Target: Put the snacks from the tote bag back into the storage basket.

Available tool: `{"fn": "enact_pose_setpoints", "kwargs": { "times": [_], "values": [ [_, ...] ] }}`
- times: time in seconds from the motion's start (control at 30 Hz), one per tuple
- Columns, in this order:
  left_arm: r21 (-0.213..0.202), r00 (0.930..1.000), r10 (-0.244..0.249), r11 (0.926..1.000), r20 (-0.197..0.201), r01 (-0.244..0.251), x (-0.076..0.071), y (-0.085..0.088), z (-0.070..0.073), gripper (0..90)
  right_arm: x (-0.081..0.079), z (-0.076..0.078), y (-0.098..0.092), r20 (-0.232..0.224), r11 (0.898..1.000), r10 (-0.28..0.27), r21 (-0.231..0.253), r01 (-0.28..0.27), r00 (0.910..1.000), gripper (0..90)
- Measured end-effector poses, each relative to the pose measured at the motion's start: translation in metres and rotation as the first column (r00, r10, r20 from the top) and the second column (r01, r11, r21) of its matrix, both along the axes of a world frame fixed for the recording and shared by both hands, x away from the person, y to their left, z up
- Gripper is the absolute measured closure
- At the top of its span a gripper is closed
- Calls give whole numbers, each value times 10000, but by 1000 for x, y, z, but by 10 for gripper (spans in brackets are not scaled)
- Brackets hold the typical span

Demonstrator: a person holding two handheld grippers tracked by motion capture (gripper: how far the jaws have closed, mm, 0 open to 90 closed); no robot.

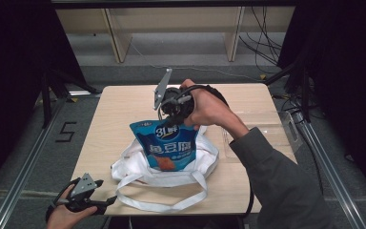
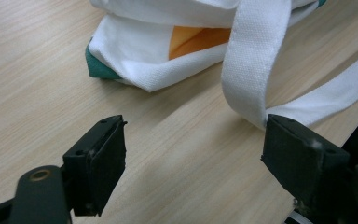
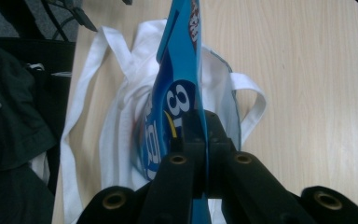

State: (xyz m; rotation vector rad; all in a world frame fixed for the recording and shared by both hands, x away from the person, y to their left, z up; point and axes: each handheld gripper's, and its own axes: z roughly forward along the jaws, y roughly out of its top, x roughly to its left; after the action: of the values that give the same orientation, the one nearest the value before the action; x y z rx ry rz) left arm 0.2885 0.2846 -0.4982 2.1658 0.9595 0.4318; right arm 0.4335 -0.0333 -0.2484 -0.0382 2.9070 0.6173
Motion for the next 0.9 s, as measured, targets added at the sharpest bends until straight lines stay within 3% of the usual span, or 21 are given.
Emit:
{"fn": "enact_pose_setpoints", "kwargs": {
  "times": [0.03, 0.1, 0.23, 0.33, 0.43, 0.47, 0.5, 0.53, 0.6, 0.67, 0.7, 0.73, 0.87, 0.9],
  "values": [
    [7, 10000, -28, 10000, 21, 28, 0, 0, 0, 207, 2, 6, 1, 282, 9985, 489, 247, -496, 9984, 900],
    [-22, 10000, 32, 10000, -7, -32, 0, 0, 0, 207, -1, 15, 0, 308, 9991, 346, 227, -353, 9989, 900],
    [-59, 10000, 19, 10000, 10, -19, 1, 0, -1, 207, -4, 38, -5, 650, 9970, 601, 439, -630, 9961, 900],
    [-111, 10000, 59, 9999, -8, -59, 1, 1, -1, 207, -6, 53, -11, 880, 9973, 468, 517, -515, 9950, 900],
    [-27, 10000, 29, 10000, -36, -29, 0, 1, 0, 207, -12, 67, -21, 795, 9992, -189, 354, 162, 9967, 900],
    [-157, 10000, -18, 9999, -78, 17, 0, 1, 0, 207, -10, 71, -25, 925, 9993, -3, 366, -31, 9957, 900],
    [73, 9999, -121, 9999, 46, 120, 1, 3, 0, 207, -10, 75, -31, 1007, 9992, -133, 382, 95, 9948, 900],
    [-166, 9999, -29, 9999, 126, 31, 1, 2, 0, 206, -10, 77, -36, 956, 9985, -411, 405, 374, 9946, 900],
    [-218, 10000, 10, 9998, -7, -10, 1, 2, -1, 206, -7, 79, -45, 1065, 9984, -384, 456, 337, 9936, 900],
    [77, 9997, -222, 9997, 51, 221, 1, 5, 1, 205, -4, 81, -59, 1084, 9977, -597, 375, 559, 9923, 900],
    [-325, 9998, 23, 9995, -188, -29, 1, 2, 0, 205, -4, 81, -64, 1112, 9974, -682, 300, 653, 9915, 900],
    [-351, 9998, 104, 9993, -170, -110, 1, 2, 0, 205, -3, 81, -70, 1155, 9969, -762, 281, 734, 9904, 900],
    [-74, 9999, -112, 9999, -40, 112, 2, 4, 0, 205, 0, 80, -94, 1154, 9925, -1221, 129, 1214, 9858, 900],
    [-202, 10000, -51, 9998, 3, 51, 2, 4, -1, 205, -1, 79, -100, 1066, 9895, -1445, 103, 1443, 9837, 900]
  ]
}}
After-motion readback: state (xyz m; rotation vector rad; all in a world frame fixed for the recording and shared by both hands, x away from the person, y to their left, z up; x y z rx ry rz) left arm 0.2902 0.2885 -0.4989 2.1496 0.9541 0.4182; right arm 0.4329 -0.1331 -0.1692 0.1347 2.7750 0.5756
